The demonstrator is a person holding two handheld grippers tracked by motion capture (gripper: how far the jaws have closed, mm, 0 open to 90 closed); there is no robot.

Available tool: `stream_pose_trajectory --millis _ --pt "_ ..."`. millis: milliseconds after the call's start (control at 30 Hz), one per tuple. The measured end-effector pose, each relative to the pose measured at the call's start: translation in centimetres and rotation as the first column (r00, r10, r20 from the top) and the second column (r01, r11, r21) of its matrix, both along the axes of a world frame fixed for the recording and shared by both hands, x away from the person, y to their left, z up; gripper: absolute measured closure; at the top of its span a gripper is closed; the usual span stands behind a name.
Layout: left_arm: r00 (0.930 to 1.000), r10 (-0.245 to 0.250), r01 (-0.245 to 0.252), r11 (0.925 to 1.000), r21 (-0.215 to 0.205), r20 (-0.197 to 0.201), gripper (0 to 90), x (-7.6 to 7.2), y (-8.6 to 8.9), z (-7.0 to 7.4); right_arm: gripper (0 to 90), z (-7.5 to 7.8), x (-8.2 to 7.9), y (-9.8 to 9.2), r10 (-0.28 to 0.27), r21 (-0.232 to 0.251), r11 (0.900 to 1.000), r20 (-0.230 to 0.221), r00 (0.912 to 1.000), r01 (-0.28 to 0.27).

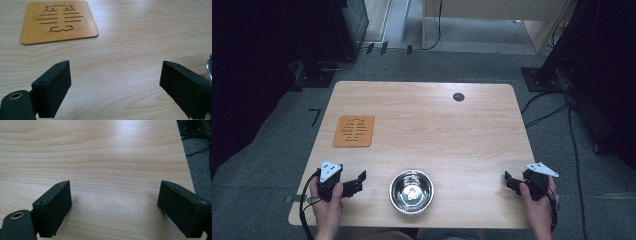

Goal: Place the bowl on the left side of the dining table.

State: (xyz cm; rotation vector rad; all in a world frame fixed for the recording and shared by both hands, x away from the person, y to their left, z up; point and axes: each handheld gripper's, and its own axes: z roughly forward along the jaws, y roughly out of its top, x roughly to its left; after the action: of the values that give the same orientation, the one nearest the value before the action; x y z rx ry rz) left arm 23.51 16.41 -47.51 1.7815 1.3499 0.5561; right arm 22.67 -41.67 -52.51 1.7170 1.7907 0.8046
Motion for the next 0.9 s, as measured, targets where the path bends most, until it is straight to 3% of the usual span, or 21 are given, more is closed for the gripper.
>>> stream_pose_trajectory --millis 367,767,900 --pt "0.9996 -0.027 0.027 0.9996 -0.008 0.007 10.1 -0.3 -0.9 0.3 11.5 0.0 0.0 0.0 0.0 0.0 1.0 0.0 1.0 0.0" --pt "0.9981 -0.06 0.06 0.9976 -0.035 0.012 10.1 -0.6 -2.0 0.6 11.5 0.0 0.0 0.0 0.0 0.0 1.0 0.0 1.0 0.0" --pt "0.997 -0.077 0.078 0.9951 -0.061 0.01 10.1 -0.7 -2.4 0.7 11.4 0.0 0.0 0.0 0.0 0.0 1.0 0.0 1.0 0.0"
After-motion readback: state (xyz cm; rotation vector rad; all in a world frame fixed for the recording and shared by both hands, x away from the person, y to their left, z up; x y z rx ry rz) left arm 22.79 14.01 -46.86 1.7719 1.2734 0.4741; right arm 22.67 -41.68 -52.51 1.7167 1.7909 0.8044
